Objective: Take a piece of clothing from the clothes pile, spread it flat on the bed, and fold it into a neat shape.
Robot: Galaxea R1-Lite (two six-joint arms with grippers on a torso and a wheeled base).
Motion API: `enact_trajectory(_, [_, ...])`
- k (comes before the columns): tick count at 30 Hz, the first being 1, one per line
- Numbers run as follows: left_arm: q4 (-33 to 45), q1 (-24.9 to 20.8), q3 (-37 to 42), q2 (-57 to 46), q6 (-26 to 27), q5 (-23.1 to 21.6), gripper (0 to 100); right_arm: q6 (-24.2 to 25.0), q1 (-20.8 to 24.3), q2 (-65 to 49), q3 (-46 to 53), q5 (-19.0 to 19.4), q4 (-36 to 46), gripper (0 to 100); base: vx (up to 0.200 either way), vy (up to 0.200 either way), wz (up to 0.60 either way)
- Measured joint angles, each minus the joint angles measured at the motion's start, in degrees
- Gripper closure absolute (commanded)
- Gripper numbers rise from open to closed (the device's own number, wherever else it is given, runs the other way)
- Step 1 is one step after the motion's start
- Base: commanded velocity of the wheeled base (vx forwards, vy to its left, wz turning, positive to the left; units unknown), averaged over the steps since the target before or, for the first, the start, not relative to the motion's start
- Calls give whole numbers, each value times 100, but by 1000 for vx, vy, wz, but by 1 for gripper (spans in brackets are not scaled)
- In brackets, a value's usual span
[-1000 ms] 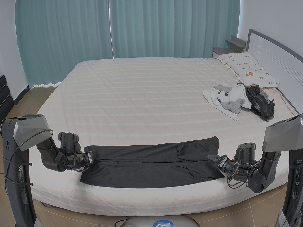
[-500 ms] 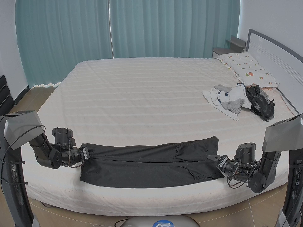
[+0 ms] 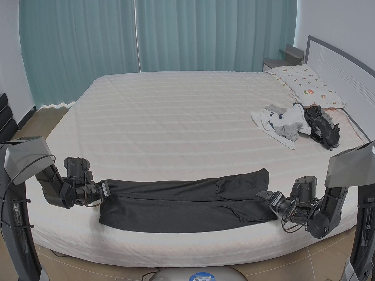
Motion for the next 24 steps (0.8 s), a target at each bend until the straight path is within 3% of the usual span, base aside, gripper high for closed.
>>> enact_trajectory(6, [-39, 5, -38, 33, -24, 7, 100, -5, 2, -6, -2, -2, -2, 0, -200, 0, 0])
enact_trajectory(14, [-80, 7, -132, 62, -77, 24, 100, -5, 13, -6, 0, 0, 0, 0, 0, 0, 0])
enact_trajectory(24, [-28, -84, -490, 29, -772, 126, 100, 4, 16, -6, -11, 0, 0, 0, 0, 0, 0])
